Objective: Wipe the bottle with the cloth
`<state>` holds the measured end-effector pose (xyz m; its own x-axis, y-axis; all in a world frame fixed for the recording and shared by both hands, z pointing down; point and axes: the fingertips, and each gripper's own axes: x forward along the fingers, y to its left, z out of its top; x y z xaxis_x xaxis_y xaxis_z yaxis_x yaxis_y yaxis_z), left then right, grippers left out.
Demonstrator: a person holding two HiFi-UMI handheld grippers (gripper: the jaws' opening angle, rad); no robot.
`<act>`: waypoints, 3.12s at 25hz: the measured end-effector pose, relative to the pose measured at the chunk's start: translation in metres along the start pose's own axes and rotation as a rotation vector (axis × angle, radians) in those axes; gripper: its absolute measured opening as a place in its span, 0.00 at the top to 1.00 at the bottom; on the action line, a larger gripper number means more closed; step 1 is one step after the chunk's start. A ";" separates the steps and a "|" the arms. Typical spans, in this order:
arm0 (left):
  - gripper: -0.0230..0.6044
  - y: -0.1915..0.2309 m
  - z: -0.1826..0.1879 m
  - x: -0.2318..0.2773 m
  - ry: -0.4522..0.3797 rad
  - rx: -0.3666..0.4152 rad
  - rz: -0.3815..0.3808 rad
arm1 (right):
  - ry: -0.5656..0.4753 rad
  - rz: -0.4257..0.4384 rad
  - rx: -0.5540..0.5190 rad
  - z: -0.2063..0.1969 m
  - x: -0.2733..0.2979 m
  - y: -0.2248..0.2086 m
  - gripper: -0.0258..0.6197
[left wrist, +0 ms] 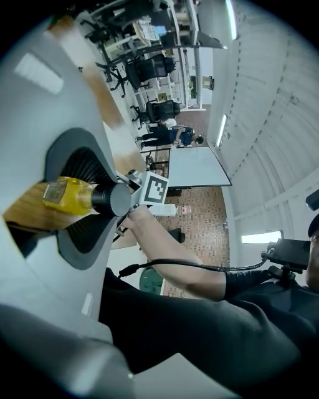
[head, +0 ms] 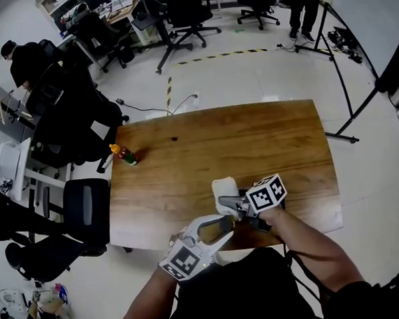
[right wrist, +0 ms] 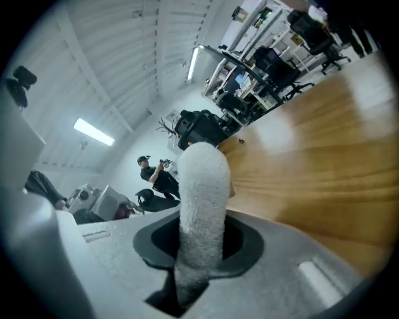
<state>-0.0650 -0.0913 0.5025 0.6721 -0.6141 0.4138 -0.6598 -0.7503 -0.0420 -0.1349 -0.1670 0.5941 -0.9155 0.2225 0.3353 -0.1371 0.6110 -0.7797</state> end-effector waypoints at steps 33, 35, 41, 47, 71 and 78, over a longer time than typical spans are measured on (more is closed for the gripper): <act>0.52 0.007 -0.051 -0.019 0.063 0.006 -0.129 | -0.130 -0.484 -0.057 -0.072 -0.113 -0.006 0.85; 0.51 0.012 -0.063 -0.021 0.098 0.008 -0.177 | -0.167 -0.496 -0.027 -0.085 -0.113 0.007 0.85; 0.50 0.013 -0.097 -0.003 0.232 0.067 -0.367 | -0.201 -0.512 0.015 -0.115 -0.087 0.041 0.85; 0.50 0.004 -0.088 0.010 0.195 0.097 -0.434 | -0.265 -0.539 0.057 -0.123 -0.075 0.065 0.85; 0.60 -0.008 -0.020 -0.005 0.057 0.249 -0.847 | -0.414 -0.678 0.100 -0.126 -0.095 0.069 0.85; 0.66 -0.007 -0.024 -0.002 0.076 0.297 -0.930 | -0.488 -0.723 0.152 -0.141 -0.098 0.068 0.85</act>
<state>-0.0697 -0.0790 0.5244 0.8507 0.2631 0.4551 0.2408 -0.9646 0.1075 -0.0009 -0.0397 0.5827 -0.6400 -0.5494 0.5372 -0.7617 0.3613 -0.5379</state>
